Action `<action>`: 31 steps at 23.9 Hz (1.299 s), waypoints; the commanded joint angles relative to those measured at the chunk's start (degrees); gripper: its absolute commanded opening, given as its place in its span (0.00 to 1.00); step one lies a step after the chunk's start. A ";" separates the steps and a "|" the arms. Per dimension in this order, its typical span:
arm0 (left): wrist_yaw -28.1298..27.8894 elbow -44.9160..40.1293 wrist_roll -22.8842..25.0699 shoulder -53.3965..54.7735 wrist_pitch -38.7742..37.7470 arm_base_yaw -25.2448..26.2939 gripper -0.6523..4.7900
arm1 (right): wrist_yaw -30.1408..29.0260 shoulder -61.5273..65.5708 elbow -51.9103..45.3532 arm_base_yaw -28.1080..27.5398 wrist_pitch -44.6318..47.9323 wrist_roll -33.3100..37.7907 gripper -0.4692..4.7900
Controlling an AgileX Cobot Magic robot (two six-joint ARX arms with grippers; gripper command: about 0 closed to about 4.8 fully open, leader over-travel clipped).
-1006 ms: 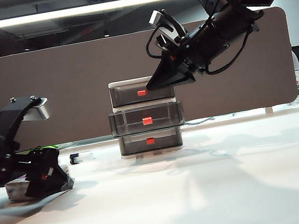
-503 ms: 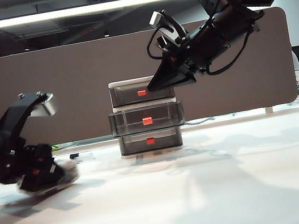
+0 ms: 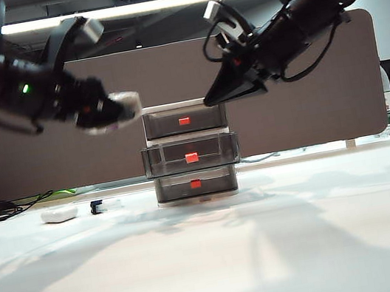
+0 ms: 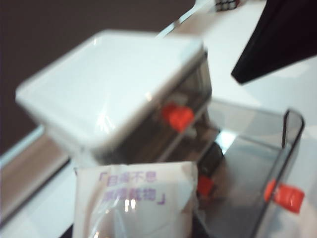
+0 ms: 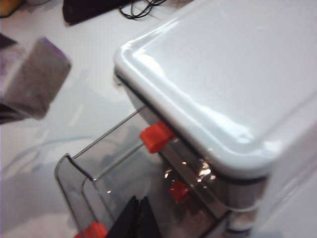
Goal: Open the second layer of the drawer on the table, pick up a pack of napkins on the table and put it in, and finally close the drawer.
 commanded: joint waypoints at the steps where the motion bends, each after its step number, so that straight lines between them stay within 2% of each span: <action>1: 5.29 6.32 6.43 0.70 -9.33 -0.11 0.45 | 0.04 -1.33 0.28 -0.96 0.09 -0.31 0.08; 5: 10.86 14.51 6.97 4.61 -15.65 -0.15 0.45 | 0.04 -2.80 0.28 -1.81 0.00 -0.31 0.08; 11: 17.05 17.51 6.97 9.49 -16.59 -0.31 0.45 | 0.04 -3.26 0.28 -1.92 -0.39 -0.31 0.08; 19: 16.04 17.55 8.63 10.25 -15.12 -3.58 0.45 | 0.02 -3.26 0.28 -1.92 -0.39 -0.31 0.08; 22: 13.46 17.97 9.16 10.71 -14.93 -5.40 0.45 | 0.00 -3.26 0.28 -1.92 -0.85 -0.28 0.08; 31: 11.21 19.32 9.77 13.09 -14.21 -6.10 0.45 | -0.17 -3.34 0.28 -1.92 -1.84 -0.31 0.08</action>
